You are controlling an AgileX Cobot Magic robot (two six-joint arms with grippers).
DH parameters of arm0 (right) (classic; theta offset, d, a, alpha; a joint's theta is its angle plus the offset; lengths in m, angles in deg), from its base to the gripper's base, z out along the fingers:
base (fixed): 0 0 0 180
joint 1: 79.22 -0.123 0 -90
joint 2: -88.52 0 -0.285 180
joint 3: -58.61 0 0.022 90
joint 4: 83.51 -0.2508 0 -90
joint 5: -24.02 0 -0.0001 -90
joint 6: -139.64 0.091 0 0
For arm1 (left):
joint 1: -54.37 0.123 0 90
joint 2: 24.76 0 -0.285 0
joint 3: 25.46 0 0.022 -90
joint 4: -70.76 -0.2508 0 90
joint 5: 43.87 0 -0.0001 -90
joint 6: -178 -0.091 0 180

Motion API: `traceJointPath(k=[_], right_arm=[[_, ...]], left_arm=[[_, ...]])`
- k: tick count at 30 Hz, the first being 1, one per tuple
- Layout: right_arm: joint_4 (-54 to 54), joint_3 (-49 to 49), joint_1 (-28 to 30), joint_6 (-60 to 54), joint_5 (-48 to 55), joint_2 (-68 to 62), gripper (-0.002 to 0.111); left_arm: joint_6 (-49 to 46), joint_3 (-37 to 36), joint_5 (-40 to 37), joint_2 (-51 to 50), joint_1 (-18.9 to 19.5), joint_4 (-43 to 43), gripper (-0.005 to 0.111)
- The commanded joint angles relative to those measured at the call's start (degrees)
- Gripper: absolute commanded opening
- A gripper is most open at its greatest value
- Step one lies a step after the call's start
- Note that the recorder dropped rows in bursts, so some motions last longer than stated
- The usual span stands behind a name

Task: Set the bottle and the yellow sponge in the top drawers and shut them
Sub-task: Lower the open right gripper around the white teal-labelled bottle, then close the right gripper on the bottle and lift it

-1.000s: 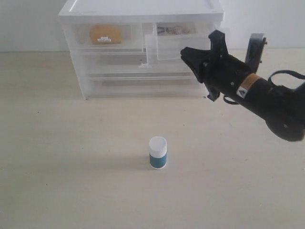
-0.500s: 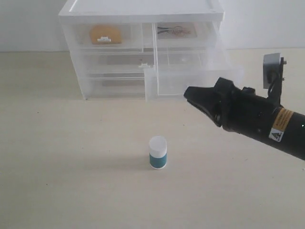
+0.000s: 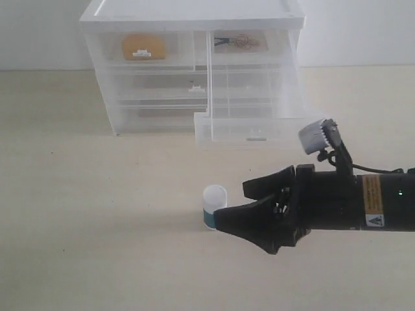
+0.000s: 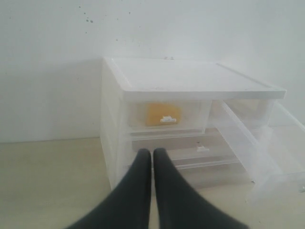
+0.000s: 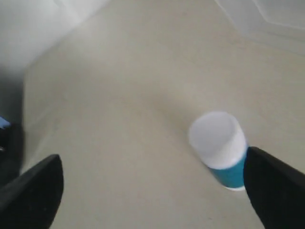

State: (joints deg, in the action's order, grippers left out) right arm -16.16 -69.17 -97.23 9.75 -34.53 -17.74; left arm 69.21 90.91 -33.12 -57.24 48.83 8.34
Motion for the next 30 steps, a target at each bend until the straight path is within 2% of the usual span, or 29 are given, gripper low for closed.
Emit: traceJointPath(k=[1,4,6,7,10,12,14,16,17,19,22,25,30], right_arm=[[0.8,-3.5,-5.6,-1.8,13.3,0.7,0.094],[0.8,-5.9,-10.6,-7.7,19.6,0.7,0.094],[-0.4,-7.5,-13.5,-7.8,31.1,0.7,0.094],[-0.8,-7.7,-13.8,-8.0,33.4,0.7,0.094],[-3.0,-7.7,-13.8,-13.1,31.1,0.3,0.094],[-13.2,-8.5,-13.8,-22.1,28.2,-2.5,0.093],[-10.9,-10.7,-13.9,-21.1,25.7,-5.5,0.093],[-9.6,-11.7,-13.9,-19.6,22.7,-6.0,0.079],[-10.4,-11.8,-13.9,-19.6,23.3,-6.0,0.059],[-10.9,-11.7,-13.9,-17.2,28.4,-6.0,0.002],[-1.2,-11.7,-13.9,-6.9,28.5,-4.8,0.004],[16.8,-11.7,-13.9,11.9,19.9,0.9,0.004],[28.8,-11.7,-13.9,26.2,18.2,10.6,0.004]], left_arm=[[-0.2,-0.2,-0.5,0.2,-0.2,0.1,0.004],[-0.2,-0.2,-0.5,0.2,-0.2,0.1,0.004],[-0.2,-0.2,-0.5,0.2,-0.2,0.1,0.004],[-0.2,-0.2,-0.5,0.2,-0.2,0.1,0.004],[-0.2,-0.2,-0.1,0.2,-0.2,0.1,0.004],[-0.2,-0.2,-0.1,0.2,-0.2,0.1,0.004],[-0.2,-0.2,-0.1,0.2,-0.2,0.1,0.004],[-0.2,-0.2,-0.3,0.2,-0.2,0.1,0.004],[-0.2,-0.2,-0.3,0.2,-0.2,0.1,0.004],[-0.2,-0.2,-0.3,0.2,-0.2,0.1,0.004],[-0.2,-0.2,-0.3,0.2,-0.2,0.1,0.004],[-0.2,-0.2,-0.2,0.2,-0.2,0.1,0.004],[-0.2,-0.2,-0.2,0.2,-0.2,0.1,0.004]])
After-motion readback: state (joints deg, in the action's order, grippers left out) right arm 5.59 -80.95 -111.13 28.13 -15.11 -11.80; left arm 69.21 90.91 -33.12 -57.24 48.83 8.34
